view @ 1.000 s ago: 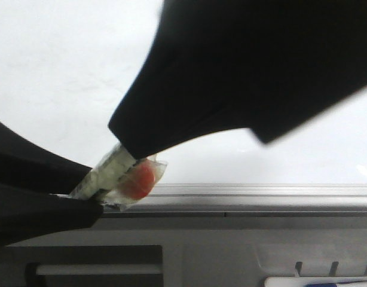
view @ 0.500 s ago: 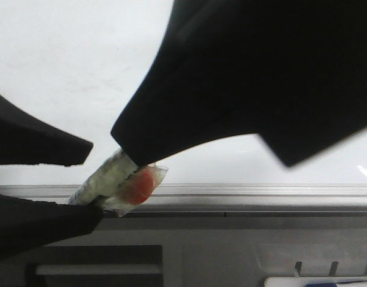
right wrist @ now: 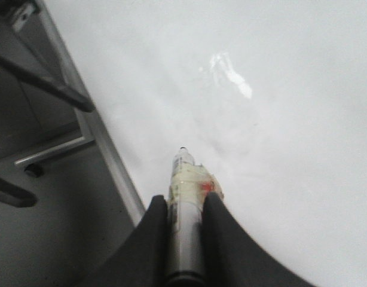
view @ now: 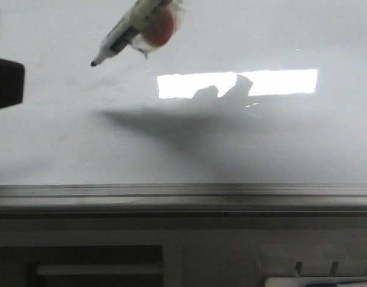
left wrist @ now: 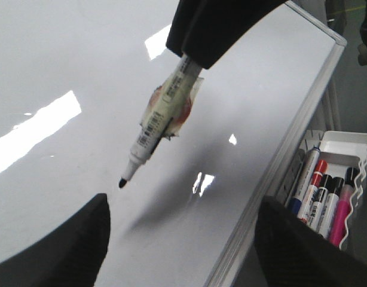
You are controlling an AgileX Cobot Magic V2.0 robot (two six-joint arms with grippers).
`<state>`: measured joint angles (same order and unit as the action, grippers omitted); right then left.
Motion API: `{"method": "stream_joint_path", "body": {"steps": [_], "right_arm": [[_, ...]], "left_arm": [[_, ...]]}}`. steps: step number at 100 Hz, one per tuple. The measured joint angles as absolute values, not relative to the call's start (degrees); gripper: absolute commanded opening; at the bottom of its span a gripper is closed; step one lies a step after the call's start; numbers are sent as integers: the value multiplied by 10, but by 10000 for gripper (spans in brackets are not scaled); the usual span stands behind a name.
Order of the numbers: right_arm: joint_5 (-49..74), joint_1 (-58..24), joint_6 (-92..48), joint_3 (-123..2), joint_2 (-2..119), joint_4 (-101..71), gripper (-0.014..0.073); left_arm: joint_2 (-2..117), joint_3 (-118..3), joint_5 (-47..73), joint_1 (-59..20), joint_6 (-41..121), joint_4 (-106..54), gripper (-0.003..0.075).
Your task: Write number 3 on whiteboard
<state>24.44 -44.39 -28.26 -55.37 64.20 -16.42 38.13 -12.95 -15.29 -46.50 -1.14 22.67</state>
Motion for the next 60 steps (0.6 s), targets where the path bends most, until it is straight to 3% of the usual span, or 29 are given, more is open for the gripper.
{"method": "stream_joint_path", "body": {"steps": [13, 60], "right_arm": [[245, -418, -283, -573, 648, -164, -61], [256, -403, -283, -627, 716, -131, -61]], "left_arm": [[351, -130, -128, -465, -11, 209, 418], [344, -130, -116, -465, -11, 203, 419]]}}
